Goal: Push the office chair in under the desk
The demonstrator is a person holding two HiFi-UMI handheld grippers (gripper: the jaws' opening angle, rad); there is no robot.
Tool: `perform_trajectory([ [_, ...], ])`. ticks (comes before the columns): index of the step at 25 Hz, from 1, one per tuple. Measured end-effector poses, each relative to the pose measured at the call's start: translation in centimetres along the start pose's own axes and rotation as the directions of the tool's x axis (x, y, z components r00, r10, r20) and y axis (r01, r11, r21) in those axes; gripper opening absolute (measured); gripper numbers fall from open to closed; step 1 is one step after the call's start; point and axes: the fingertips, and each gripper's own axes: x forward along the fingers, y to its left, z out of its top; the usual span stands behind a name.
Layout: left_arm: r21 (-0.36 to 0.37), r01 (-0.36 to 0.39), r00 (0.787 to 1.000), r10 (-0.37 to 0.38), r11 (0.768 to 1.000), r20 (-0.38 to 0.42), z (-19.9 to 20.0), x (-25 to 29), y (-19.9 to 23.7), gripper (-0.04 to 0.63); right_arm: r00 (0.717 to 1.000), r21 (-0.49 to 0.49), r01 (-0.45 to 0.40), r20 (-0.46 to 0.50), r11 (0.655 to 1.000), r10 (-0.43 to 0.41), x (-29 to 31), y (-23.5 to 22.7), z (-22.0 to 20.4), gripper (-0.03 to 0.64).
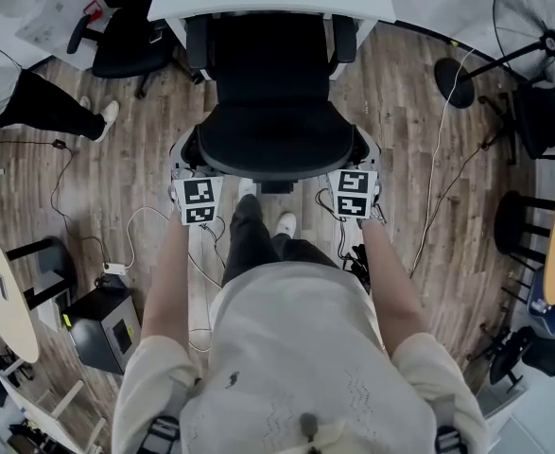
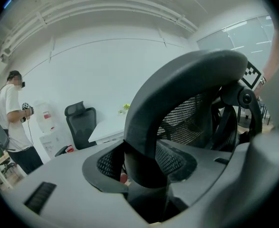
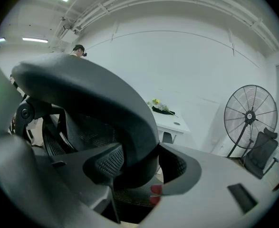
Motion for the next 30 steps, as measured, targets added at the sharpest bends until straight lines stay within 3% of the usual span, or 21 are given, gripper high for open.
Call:
perform_trajectory([
  [30,-0.018,0.018,1.000,-0.018,1.000,-0.009,1.7,5.5,1.1,0.219,1.000,-0.013,0.011,0.004,1.000,-0.011,5.1,-2.6,2.0,0.238],
])
